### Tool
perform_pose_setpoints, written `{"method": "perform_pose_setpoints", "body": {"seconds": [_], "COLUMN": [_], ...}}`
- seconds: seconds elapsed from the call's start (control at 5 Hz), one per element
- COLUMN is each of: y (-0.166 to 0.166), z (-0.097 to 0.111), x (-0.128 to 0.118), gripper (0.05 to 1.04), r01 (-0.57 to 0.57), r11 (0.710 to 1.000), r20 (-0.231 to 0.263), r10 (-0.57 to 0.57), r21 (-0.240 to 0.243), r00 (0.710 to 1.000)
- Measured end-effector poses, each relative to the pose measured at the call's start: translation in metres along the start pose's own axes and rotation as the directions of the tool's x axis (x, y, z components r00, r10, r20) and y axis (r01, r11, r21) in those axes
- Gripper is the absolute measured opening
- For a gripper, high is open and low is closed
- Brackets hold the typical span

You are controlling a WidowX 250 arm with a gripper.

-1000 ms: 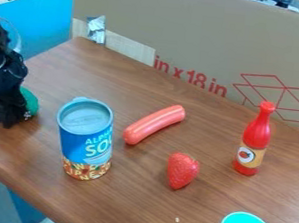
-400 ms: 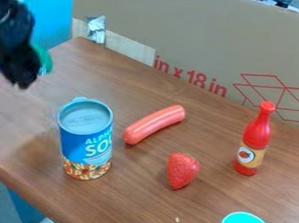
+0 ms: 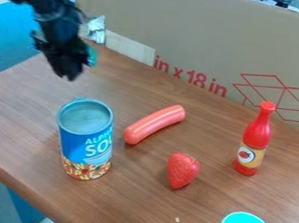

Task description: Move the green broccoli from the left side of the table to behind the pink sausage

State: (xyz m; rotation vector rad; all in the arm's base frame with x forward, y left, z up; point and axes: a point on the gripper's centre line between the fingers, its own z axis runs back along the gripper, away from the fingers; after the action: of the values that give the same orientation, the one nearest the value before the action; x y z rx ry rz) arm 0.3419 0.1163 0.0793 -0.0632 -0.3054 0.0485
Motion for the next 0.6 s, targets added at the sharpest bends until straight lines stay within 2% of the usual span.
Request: {"method": "perform_pose_setpoints", "body": {"seconds": [0.2,0.6], "y": [-0.028,-0.061], "z": [-0.021,-0.053], "x": [0.015,0.044], "gripper": [0.328,0.329], "r01": [0.031,0.029], "r11": [1.000,0.998], "r20": [-0.032,-0.066], "r10": [-0.031,-0.026], "r21": [-0.002,0.047], "r00": [0.999,0.997]}}
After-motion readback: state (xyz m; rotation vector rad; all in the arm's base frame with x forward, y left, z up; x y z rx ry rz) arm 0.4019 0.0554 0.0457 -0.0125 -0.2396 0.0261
